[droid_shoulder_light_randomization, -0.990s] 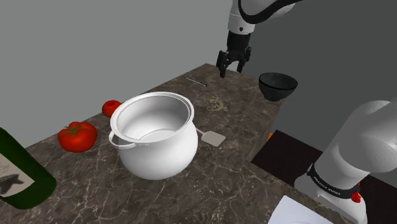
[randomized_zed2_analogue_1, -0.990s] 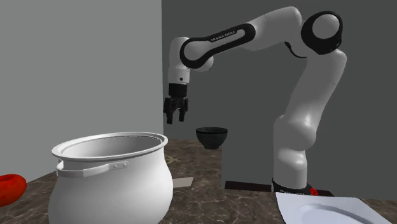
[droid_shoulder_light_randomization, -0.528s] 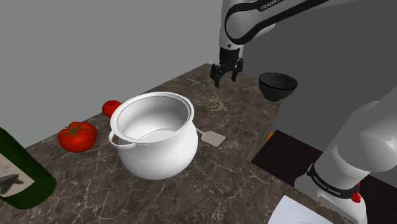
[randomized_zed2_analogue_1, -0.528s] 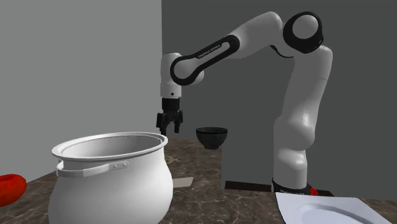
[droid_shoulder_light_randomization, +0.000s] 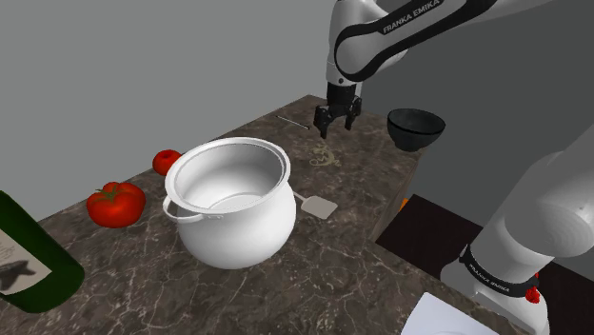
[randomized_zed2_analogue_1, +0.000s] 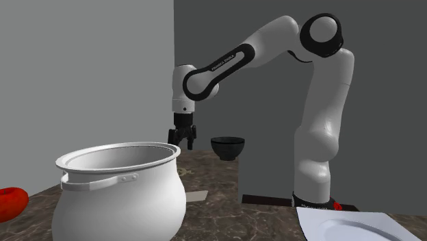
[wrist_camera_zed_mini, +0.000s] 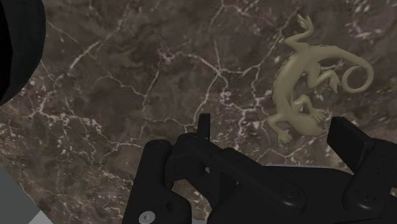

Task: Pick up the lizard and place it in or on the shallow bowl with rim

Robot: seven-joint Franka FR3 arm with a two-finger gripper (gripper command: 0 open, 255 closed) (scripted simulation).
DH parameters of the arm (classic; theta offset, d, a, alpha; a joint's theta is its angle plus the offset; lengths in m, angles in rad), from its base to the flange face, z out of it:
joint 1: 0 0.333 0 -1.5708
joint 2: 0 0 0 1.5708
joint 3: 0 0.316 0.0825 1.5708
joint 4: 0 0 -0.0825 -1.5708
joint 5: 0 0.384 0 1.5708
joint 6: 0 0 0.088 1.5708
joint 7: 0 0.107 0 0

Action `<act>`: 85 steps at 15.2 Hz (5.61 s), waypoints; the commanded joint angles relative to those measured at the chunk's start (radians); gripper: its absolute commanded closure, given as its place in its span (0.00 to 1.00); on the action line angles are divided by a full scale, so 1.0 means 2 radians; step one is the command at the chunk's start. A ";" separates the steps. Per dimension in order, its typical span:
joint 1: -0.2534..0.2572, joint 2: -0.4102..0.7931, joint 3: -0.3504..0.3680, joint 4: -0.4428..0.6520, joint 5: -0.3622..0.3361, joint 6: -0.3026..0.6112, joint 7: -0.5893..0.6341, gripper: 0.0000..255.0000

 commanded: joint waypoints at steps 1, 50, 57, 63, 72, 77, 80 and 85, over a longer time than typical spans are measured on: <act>0.000 0.001 0.000 0.000 0.000 0.001 0.000 0.00; 0.004 0.050 0.038 0.016 0.000 0.008 0.179 1.00; 0.005 0.028 0.036 0.043 0.005 -0.041 0.173 1.00; 0.005 0.014 0.035 0.070 0.008 -0.081 0.170 1.00; 0.005 0.001 0.034 0.118 0.010 -0.142 0.165 1.00; 0.001 -0.013 0.026 0.131 0.011 -0.168 0.152 1.00; -0.012 -0.042 0.004 0.102 0.008 -0.168 0.118 1.00; -0.035 -0.082 -0.036 0.066 -0.004 -0.169 0.060 1.00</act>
